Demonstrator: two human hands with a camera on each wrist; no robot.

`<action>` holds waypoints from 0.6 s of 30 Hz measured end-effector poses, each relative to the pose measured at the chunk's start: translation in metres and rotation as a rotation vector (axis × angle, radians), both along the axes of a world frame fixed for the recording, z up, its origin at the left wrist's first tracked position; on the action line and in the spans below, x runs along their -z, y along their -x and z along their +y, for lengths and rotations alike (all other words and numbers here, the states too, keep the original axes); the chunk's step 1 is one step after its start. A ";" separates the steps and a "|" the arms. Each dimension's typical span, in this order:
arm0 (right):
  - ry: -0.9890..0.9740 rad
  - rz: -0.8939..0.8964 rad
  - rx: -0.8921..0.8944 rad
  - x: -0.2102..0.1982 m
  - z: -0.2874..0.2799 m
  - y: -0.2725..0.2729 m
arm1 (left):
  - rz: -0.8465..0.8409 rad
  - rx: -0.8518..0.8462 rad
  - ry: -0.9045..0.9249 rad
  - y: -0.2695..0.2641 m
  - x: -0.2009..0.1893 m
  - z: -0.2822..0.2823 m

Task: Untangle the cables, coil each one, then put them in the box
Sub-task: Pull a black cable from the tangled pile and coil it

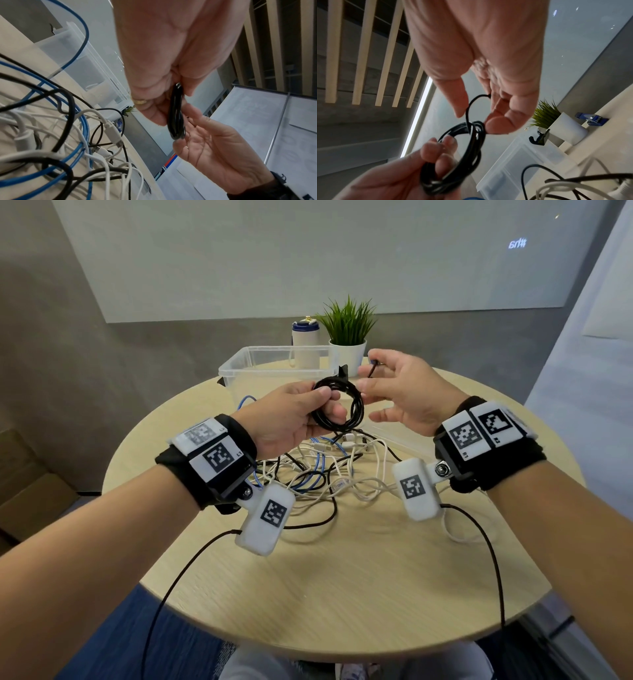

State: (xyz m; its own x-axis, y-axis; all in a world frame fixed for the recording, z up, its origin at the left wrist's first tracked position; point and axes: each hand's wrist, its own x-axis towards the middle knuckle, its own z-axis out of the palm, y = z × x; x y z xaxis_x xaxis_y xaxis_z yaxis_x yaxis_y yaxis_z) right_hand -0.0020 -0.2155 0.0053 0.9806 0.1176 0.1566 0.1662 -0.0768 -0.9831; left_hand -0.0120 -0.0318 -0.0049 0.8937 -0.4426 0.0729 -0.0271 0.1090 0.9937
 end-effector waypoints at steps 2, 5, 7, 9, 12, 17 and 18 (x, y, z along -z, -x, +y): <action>0.008 -0.017 -0.006 0.002 0.001 0.000 | 0.006 0.027 -0.002 0.001 0.000 0.000; -0.041 -0.058 0.029 0.002 0.003 -0.001 | -0.019 0.067 -0.013 0.003 0.001 0.000; -0.058 -0.046 0.054 0.002 0.003 -0.003 | -0.034 0.086 -0.003 0.003 0.002 0.003; -0.046 0.027 0.025 0.002 0.005 -0.003 | -0.035 0.098 0.031 0.002 0.001 0.005; 0.036 0.097 -0.113 0.003 0.006 0.000 | -0.040 0.111 0.068 0.002 0.000 0.008; 0.006 0.065 -0.227 0.004 0.004 0.002 | -0.062 0.113 0.058 0.002 -0.001 0.009; 0.024 0.050 -0.225 0.004 0.004 0.003 | -0.058 0.104 0.053 0.002 -0.001 0.010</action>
